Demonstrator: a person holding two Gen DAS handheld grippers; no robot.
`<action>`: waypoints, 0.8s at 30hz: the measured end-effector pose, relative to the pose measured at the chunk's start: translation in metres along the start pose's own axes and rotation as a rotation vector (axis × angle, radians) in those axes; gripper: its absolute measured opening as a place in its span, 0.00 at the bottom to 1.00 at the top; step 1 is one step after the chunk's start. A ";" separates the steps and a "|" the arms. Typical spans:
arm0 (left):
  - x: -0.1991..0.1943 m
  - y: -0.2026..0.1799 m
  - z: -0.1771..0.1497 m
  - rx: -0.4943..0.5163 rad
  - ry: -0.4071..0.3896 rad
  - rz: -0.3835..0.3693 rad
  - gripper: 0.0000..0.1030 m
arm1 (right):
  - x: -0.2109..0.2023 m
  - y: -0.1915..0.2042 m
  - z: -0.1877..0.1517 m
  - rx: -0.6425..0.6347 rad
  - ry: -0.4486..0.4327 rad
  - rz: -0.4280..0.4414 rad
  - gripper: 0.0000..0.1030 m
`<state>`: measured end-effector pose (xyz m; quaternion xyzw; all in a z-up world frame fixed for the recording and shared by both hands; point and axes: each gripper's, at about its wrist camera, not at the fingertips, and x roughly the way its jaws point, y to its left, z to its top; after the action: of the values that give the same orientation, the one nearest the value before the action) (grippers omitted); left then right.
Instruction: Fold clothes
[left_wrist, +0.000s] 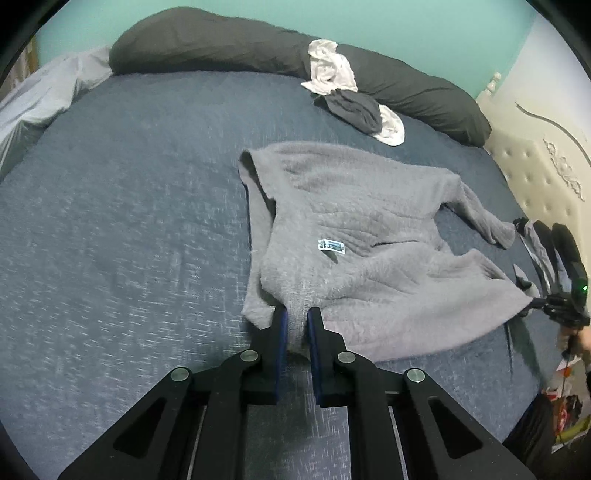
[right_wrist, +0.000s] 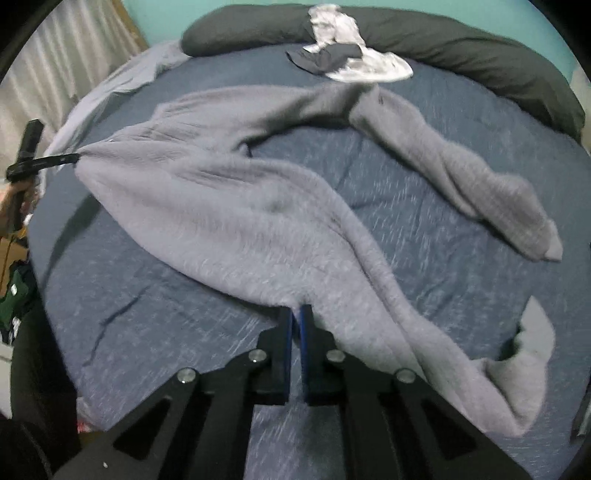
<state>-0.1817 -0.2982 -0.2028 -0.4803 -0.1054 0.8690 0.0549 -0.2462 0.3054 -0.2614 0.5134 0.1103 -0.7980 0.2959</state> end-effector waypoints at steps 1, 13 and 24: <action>-0.006 -0.002 0.002 0.008 -0.002 0.003 0.11 | -0.010 -0.002 0.002 -0.012 -0.005 0.009 0.03; 0.017 0.002 -0.008 -0.020 0.140 0.047 0.11 | -0.003 0.023 -0.039 -0.063 0.104 0.121 0.03; 0.040 0.020 -0.027 -0.122 0.141 0.033 0.18 | 0.011 0.015 -0.054 0.051 0.125 0.250 0.27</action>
<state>-0.1797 -0.3061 -0.2540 -0.5443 -0.1458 0.8259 0.0184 -0.1999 0.3150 -0.2928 0.5791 0.0434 -0.7239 0.3725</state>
